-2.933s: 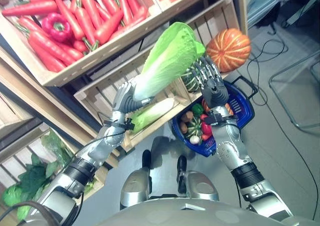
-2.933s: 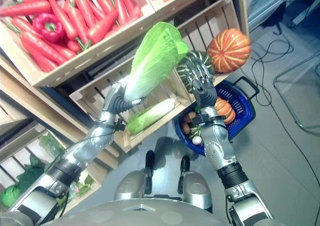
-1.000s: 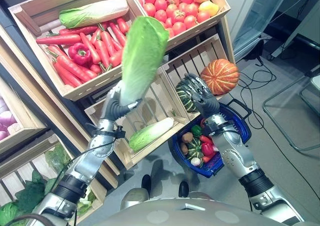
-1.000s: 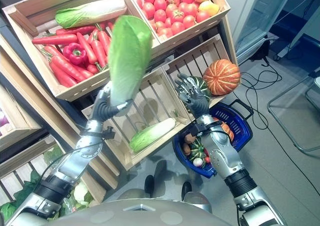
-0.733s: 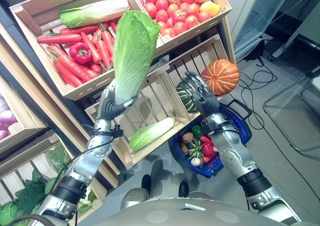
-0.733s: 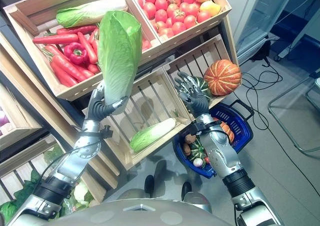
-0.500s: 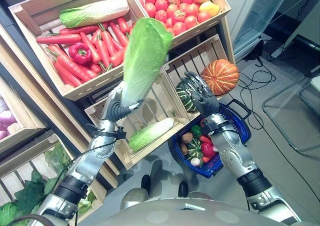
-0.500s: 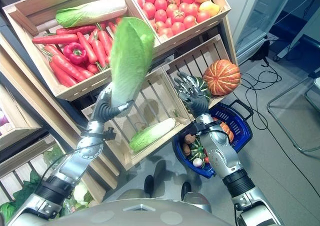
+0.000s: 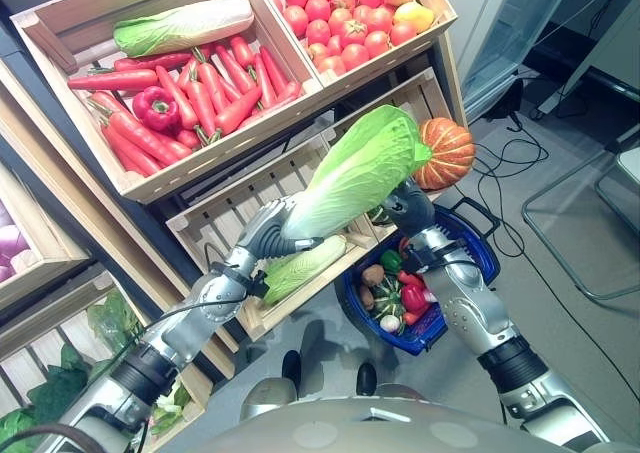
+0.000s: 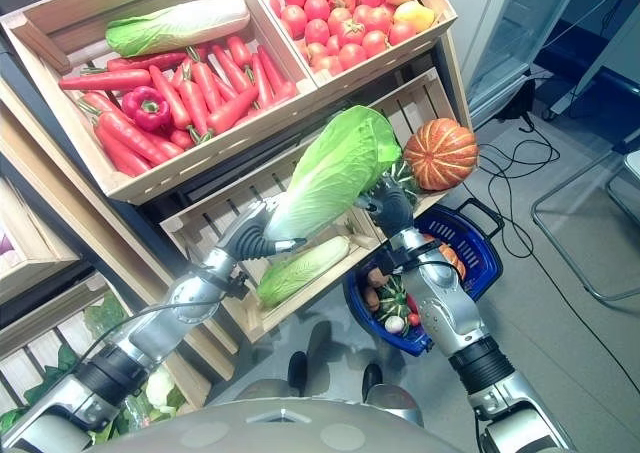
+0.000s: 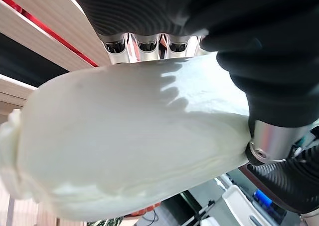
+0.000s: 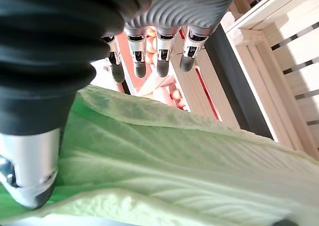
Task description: Pick up fruits and vegetables into the basket
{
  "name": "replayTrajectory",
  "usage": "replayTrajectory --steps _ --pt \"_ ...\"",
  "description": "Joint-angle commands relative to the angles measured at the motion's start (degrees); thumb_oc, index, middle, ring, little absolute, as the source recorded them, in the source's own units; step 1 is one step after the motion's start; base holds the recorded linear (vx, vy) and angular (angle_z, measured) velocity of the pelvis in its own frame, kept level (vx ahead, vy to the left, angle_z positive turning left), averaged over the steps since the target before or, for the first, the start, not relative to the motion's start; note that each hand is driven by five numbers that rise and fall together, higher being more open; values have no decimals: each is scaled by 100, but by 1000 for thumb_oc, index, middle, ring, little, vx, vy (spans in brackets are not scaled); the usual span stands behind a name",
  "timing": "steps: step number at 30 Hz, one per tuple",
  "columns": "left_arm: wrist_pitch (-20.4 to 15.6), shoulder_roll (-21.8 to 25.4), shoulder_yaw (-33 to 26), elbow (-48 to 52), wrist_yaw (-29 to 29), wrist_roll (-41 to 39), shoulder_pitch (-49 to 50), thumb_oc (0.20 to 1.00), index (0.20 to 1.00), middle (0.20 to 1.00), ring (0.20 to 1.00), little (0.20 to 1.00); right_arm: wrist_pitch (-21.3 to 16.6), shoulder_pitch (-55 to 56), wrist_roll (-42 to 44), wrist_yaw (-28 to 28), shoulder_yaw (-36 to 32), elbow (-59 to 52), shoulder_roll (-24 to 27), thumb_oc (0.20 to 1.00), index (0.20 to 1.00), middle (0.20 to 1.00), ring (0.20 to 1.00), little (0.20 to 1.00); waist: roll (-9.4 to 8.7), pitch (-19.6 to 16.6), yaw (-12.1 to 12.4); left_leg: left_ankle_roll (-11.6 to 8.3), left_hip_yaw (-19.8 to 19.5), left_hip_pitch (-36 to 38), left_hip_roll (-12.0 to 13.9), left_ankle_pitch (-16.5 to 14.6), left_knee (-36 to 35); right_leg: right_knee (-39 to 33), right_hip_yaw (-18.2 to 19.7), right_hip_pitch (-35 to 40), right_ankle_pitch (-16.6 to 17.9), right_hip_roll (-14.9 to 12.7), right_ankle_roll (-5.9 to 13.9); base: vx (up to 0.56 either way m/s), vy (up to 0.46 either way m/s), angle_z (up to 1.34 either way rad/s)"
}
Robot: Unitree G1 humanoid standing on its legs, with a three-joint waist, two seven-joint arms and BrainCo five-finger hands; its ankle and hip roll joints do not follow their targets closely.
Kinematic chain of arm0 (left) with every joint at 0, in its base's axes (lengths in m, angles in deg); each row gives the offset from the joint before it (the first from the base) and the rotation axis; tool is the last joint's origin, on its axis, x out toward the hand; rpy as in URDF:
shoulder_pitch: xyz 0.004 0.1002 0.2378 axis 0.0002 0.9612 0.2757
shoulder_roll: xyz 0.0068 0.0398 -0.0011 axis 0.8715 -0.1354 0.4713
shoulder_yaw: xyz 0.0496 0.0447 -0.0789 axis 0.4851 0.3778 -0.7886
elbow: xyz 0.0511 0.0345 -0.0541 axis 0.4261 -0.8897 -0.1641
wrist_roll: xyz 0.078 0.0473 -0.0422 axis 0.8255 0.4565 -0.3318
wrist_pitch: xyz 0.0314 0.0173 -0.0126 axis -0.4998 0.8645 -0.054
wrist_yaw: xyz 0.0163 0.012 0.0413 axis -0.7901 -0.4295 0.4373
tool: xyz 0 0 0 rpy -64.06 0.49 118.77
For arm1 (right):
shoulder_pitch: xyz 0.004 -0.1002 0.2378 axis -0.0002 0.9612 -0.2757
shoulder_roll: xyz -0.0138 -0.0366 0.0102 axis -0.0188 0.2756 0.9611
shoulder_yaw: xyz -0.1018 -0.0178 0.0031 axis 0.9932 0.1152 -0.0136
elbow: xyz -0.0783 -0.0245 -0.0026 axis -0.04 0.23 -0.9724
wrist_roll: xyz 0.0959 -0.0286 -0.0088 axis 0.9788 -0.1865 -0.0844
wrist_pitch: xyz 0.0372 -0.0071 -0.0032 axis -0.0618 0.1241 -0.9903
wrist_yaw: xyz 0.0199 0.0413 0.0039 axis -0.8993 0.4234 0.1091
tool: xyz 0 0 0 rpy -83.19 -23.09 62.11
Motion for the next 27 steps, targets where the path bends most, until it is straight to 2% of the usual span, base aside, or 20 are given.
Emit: replayTrajectory --steps 1,8,13,20,23,27 --pt "-147 70 362 77 22 421 -673 200 200 200 200 200 -194 -490 242 94 260 -372 -153 1000 1000 1000 1000 1000 -249 -226 -75 253 130 45 -241 -606 8 24 174 -170 64 -279 554 0 0 0" --pt "44 77 472 83 -189 349 -652 200 200 200 200 200 -205 -462 409 -22 261 -399 -245 1000 1000 1000 1000 1000 -231 -235 -85 255 123 35 -236 -606 8 24 180 -186 78 -284 573 0 0 0" --pt "160 6 457 59 -351 -184 -565 200 200 200 200 200 -183 -452 518 83 298 -479 -331 1000 1000 1000 1000 1000 -230 -241 -78 261 128 28 -232 -597 8 24 182 -195 85 -283 571 0 0 0" --pt "60 -245 89 -87 398 -856 -417 200 200 200 200 200 -295 -442 581 173 238 -415 -427 1000 1000 1000 1000 1000 -266 -253 -20 268 114 12 -233 -587 8 24 162 -200 86 -280 544 0 0 0" --pt "43 -353 -122 -116 504 -1112 -296 200 200 200 200 200 -365 -425 602 304 140 -428 -455 1000 1000 1000 1000 1000 -287 -257 12 258 91 2 -235 -579 8 24 151 -199 89 -275 530 0 0 0" --pt "-57 -446 -246 -170 351 -1359 -211 200 200 200 200 200 -384 -429 519 481 72 -446 -474 1000 1000 1000 1000 1000 -293 -265 29 267 77 1 -240 -584 8 24 144 -202 84 -279 517 0 0 0"
